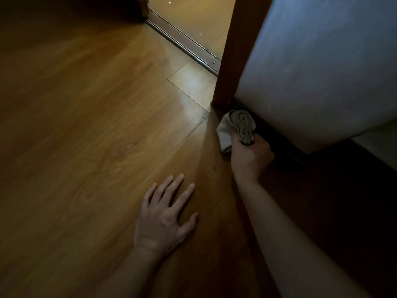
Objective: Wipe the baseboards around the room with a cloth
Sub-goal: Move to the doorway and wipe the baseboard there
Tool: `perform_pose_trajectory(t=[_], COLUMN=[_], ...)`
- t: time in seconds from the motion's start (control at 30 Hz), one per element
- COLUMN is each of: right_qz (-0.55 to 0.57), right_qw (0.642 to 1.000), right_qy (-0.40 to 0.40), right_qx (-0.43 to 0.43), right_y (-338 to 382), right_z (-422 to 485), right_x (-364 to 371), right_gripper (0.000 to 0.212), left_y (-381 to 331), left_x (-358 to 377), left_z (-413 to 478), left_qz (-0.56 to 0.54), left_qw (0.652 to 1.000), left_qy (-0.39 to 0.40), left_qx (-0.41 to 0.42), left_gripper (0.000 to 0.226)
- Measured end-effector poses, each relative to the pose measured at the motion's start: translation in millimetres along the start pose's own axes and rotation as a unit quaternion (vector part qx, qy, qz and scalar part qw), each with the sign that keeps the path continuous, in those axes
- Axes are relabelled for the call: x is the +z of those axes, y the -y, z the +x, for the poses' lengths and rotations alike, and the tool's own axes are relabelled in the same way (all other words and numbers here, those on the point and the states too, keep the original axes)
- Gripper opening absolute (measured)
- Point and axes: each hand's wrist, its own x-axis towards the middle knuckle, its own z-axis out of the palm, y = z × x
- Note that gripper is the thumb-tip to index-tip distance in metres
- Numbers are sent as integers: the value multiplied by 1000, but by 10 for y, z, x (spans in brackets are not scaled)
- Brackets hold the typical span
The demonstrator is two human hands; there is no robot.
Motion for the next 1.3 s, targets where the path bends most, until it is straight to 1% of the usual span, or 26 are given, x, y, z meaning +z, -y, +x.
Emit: perform_pose_trajectory(t=[0.17,0.27,0.33,0.43,0.53,0.7,0.77,0.93,1.1,1.17,1.23,1.3], right_qz=[-14,-21,-3,-4,-11,-61,-54,-38,-29,-25,12,27], right_qw=[1000,999,999,999,999,994,994,995,995,996,996,995], right_qy=[6,-16,-22,0,2,-51,-59,-35,-53,-40,-14,-11], right_qx=[8,23,37,40,51,71,70,90,82,82,88,92], right_y=[99,-9,-20,76,46,-266,-279,-200,-290,-209,-97,-65], right_z=[31,-35,-59,-28,-33,-125,-135,-96,-138,-107,-82,-76], right_x=[75,-48,-85,1,-57,-455,-489,-430,-514,-423,-296,-236], right_gripper=[31,33,35,29,31,34,32,27,29,26,22,23], left_y=[11,7,-5,3,5,-24,-30,-70,-85,-84,-79,-73], left_x=[4,3,-1,-12,-23,-43,-48,-59,-49,-39,-29,-13], left_z=[-5,2,9,3,5,-2,-5,-15,-19,-17,-20,-21], left_qz=[-1,2,2,5,8,8,3,-6,-5,-3,-5,-4], left_qw=[1000,1000,1000,1000,1000,1000,1000,1000,1000,1000,999,999], left_qy=[-6,-6,-8,-6,-1,1,-1,-13,-24,-27,-33,-36], left_qx=[1,2,5,4,1,-2,-5,-2,0,3,4,5], left_gripper=[68,68,68,69,69,69,69,68,67,67,67,66])
